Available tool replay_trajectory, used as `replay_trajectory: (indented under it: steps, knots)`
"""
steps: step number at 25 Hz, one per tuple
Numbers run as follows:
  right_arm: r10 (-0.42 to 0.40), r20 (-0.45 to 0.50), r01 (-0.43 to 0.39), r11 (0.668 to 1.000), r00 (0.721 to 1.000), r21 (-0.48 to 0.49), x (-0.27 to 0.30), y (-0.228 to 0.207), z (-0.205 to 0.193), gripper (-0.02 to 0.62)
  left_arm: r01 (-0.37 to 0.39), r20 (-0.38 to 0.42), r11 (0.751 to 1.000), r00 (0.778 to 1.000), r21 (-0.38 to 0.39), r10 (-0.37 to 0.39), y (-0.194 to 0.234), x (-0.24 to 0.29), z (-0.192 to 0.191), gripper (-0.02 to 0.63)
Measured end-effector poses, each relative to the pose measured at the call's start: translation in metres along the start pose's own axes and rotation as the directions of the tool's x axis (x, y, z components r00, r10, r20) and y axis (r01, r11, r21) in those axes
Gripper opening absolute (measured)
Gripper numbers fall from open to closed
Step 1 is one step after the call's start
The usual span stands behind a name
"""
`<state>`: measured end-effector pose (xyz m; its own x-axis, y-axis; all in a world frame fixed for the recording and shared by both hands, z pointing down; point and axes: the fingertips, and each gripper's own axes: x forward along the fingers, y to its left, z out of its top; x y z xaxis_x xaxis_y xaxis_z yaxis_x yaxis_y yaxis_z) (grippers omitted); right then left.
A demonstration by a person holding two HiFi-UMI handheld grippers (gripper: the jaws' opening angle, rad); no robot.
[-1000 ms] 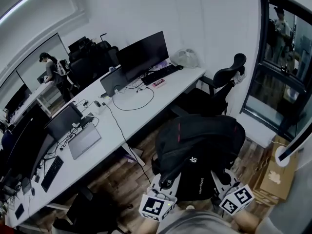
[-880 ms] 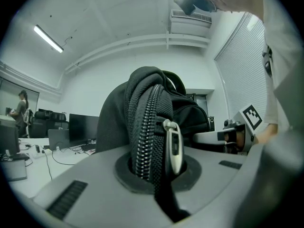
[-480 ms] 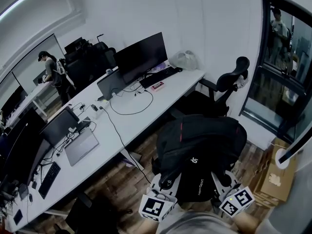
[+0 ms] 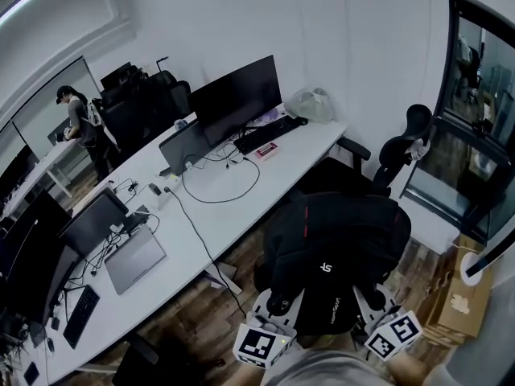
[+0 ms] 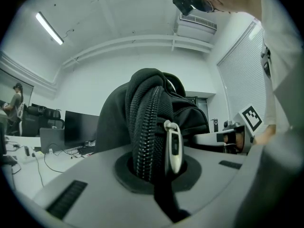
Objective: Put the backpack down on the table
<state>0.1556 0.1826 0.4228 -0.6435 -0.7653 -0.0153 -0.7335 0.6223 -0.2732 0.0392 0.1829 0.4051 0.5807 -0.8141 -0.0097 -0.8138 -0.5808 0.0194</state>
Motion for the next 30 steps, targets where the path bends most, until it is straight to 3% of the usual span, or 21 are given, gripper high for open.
replay_trajectory:
  steps: [8, 18, 30]
  knots:
    - [-0.015, 0.004, 0.015, 1.000, 1.000, -0.008, 0.073, 0.010, -0.005, 0.020, 0.019, 0.009, 1.000, 1.000, -0.007, -0.019, 0.073, 0.007, 0.002, 0.014]
    - [0.004, -0.020, -0.003, 1.000, 1.000, 0.015, 0.138, 0.009, -0.009, 0.020, -0.008, -0.012, 1.000, 1.000, -0.003, 0.008, 0.135, 0.023, 0.002, 0.014]
    - [0.033, -0.038, -0.032, 0.999, 0.999, 0.023, 0.212, -0.051, 0.006, 0.020, -0.030, -0.021, 1.000, 0.999, -0.002, 0.030, 0.189, 0.099, 0.000, 0.014]
